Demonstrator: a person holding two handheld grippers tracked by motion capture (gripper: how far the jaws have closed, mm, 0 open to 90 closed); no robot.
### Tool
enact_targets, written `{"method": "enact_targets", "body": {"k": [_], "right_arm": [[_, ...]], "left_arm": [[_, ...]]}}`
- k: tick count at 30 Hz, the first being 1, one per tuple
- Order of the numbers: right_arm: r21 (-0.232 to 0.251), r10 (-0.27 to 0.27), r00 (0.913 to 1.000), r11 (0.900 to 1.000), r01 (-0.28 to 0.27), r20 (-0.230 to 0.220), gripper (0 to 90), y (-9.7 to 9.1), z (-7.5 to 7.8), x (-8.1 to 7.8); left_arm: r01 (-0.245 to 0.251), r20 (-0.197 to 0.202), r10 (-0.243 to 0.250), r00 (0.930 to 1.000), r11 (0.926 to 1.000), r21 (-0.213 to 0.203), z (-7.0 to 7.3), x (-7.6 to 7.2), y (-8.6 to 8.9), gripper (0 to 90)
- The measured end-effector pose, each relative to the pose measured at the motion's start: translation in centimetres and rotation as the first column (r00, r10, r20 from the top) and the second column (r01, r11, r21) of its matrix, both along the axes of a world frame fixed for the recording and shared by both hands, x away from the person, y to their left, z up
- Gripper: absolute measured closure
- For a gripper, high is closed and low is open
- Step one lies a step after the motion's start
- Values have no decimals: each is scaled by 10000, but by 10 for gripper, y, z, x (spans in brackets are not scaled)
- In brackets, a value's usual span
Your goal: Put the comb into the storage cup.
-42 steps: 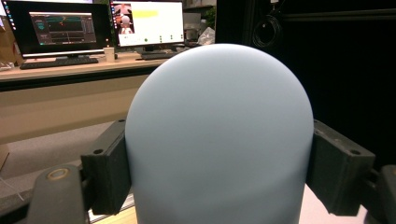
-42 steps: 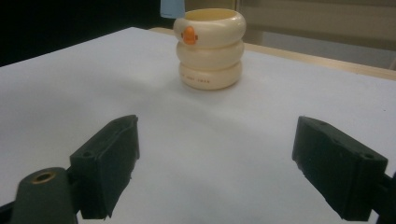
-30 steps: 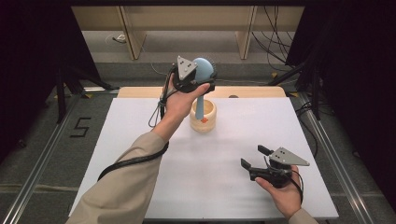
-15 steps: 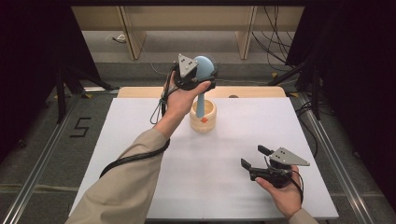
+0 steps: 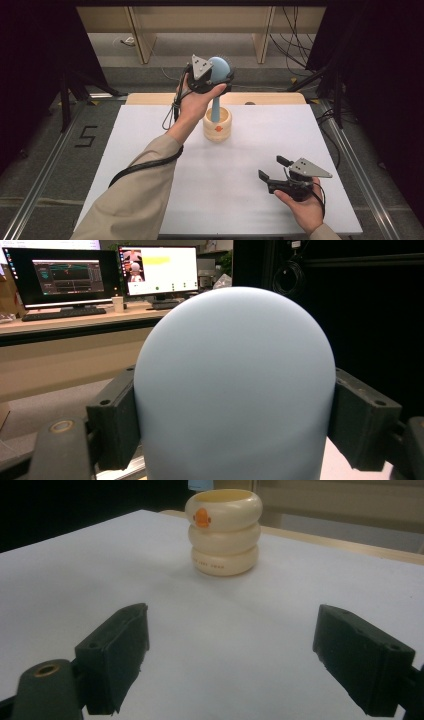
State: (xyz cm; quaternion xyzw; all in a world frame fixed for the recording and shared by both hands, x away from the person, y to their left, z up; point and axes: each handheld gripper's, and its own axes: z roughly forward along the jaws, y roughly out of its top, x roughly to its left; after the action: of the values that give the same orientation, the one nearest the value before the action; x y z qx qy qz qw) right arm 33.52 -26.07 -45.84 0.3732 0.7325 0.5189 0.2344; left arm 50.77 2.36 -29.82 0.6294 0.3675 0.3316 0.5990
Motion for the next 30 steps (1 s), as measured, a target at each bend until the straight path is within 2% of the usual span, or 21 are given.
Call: {"method": "enact_targets", "body": {"k": [9, 30], "right_arm": [[13, -8, 10000, 10000, 8, 8, 159, -1, 0, 0], [53, -6, 10000, 10000, 6, 36, 159, -1, 0, -1]], "left_arm": [[1, -149, -1, 9999, 10000, -28, -5, 5, -2, 196], [65, -60, -64, 10000, 9999, 113, -12, 13, -3, 196]]}}
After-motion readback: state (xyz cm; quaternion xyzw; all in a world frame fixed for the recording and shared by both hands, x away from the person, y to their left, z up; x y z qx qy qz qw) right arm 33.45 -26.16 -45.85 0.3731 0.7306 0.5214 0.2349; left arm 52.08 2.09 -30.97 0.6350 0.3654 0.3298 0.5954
